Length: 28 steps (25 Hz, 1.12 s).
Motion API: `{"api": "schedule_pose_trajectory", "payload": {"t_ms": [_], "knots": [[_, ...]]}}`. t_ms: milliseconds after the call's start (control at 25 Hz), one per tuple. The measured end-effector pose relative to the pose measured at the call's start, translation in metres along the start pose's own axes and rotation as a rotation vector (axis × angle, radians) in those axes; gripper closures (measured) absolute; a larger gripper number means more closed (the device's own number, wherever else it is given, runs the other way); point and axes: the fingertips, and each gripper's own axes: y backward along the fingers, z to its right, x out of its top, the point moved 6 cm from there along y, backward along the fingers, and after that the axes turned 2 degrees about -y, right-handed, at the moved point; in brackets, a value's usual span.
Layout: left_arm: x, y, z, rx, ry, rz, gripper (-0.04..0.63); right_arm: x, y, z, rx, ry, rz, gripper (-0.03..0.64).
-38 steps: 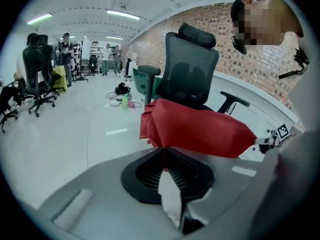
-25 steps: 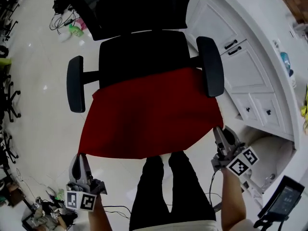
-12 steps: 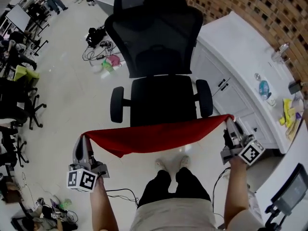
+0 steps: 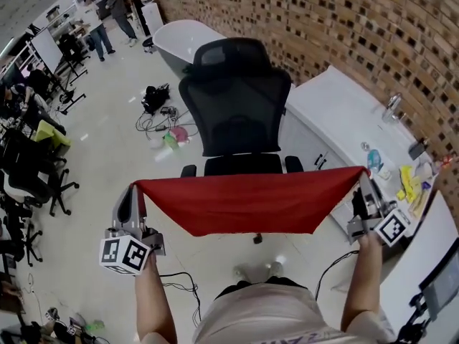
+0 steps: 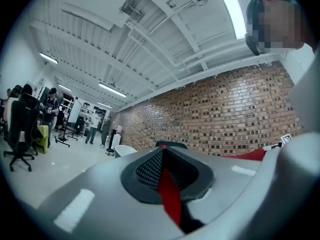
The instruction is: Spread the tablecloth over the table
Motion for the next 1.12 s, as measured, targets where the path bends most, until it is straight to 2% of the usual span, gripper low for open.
{"api": "schedule_pose_trajectory", "payload": {"t_ms": [200,360,600,720,920,1120], "knots": [[0.020,-0.004,0.029,-0.061,-0.035,0.024,0.581,0.037,0.042,-0.023,-0.066,0.164,0.046,0.595],[0.020,-0.018,0.055,-0.125,-0.047,0.012,0.582,0.063,0.073,-0.034,-0.136,0.294,0.081,0.595],[0.011,-0.056,0.092,-0.257,-0.013,-0.013,0.581,0.091,0.120,-0.037,-0.217,0.317,0.173,0.595],[0.002,-0.079,0.119,-0.329,0.002,-0.016,0.581,0.095,0.159,-0.037,-0.290,0.327,0.207,0.595],[-0.014,-0.124,0.186,-0.520,0.015,-0.036,0.581,0.099,0.241,-0.056,-0.437,0.380,0.300,0.595],[-0.040,-0.146,0.259,-0.762,0.006,-0.090,0.581,0.078,0.335,-0.096,-0.700,0.428,0.387,0.595]]}}
